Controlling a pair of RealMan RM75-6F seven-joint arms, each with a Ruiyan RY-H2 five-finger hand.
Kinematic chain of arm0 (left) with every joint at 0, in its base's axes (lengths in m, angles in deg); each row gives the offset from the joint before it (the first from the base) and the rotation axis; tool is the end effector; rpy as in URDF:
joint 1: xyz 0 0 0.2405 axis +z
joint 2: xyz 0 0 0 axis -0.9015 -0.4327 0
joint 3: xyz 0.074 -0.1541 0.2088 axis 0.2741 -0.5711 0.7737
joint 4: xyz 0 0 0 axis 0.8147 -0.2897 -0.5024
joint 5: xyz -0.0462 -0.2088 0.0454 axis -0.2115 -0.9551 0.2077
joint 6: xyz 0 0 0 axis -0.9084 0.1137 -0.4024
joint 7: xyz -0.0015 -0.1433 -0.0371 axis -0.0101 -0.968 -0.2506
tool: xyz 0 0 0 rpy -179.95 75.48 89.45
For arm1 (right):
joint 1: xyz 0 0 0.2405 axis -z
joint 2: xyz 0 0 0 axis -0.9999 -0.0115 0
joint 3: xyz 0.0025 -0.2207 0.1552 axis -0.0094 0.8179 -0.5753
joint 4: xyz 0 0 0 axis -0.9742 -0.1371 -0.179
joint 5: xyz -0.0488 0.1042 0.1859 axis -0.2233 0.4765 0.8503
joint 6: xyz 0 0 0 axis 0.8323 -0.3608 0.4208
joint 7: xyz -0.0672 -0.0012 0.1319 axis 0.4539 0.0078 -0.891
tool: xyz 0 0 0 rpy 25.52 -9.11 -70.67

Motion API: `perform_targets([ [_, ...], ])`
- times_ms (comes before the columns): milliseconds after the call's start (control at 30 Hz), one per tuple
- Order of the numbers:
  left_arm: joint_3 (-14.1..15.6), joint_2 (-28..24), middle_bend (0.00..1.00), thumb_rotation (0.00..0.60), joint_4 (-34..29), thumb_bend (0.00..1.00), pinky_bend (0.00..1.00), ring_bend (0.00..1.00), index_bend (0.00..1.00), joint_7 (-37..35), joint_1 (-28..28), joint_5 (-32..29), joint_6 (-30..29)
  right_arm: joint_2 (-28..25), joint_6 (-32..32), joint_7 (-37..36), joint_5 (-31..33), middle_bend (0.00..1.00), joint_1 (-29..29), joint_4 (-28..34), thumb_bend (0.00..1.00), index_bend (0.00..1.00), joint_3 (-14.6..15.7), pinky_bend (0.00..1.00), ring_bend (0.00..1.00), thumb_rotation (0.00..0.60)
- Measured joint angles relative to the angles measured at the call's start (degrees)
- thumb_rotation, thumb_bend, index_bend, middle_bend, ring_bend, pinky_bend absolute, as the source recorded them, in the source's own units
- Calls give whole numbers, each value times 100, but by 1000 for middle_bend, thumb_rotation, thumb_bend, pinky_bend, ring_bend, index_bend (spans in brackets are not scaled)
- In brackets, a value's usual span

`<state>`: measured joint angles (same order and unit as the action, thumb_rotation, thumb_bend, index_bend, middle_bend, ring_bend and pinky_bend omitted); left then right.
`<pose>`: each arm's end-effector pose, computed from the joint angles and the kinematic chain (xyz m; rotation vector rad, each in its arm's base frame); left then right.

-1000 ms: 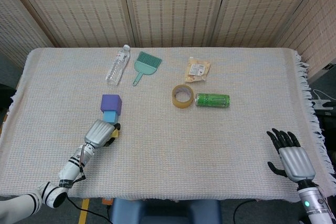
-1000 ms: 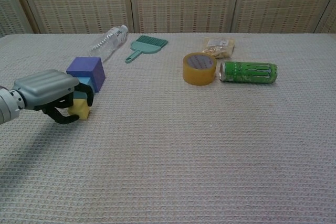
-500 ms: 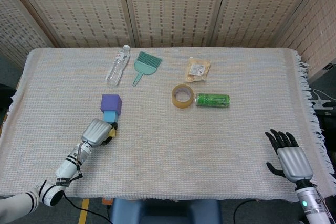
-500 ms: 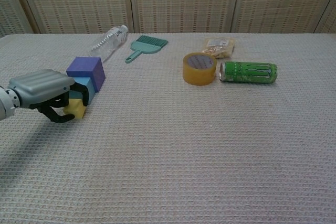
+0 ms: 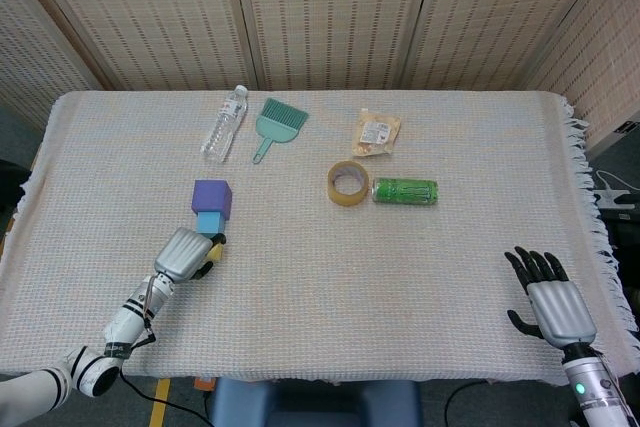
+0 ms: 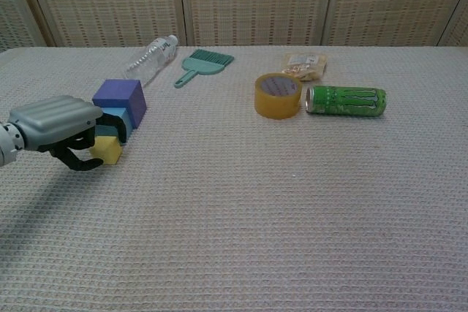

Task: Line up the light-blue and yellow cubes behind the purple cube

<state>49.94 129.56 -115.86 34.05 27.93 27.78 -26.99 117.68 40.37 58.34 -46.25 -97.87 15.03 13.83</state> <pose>-0.2455 0.3473 -0.0255 -1.9898 -0.7045 -0.7661 -0.3232 -0.1825 0.1165 1.5980 -0.9897 0.5827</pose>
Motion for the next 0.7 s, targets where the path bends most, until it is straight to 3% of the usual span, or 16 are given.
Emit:
perform_targets([
  [100, 68, -92, 1000, 600, -215, 377, 1000, 1000, 371, 76, 82, 119, -230, -3, -11, -4, -4, 0, -3, 7, 72, 0, 8, 0, 0, 526],
  [400, 547, -549, 1000, 600, -1335, 396, 1000, 1000, 262, 872, 636, 320, -765, -70, -16, -96, -178, 0, -2, 54, 73, 0, 88, 0, 0, 525],
  [700, 562, -347, 1000, 600, -1061, 393, 1000, 1000, 175, 905, 782, -45, -503, -159, 62, -247, -337, 0, 38, 78, 73, 0, 143, 0, 0, 523],
])
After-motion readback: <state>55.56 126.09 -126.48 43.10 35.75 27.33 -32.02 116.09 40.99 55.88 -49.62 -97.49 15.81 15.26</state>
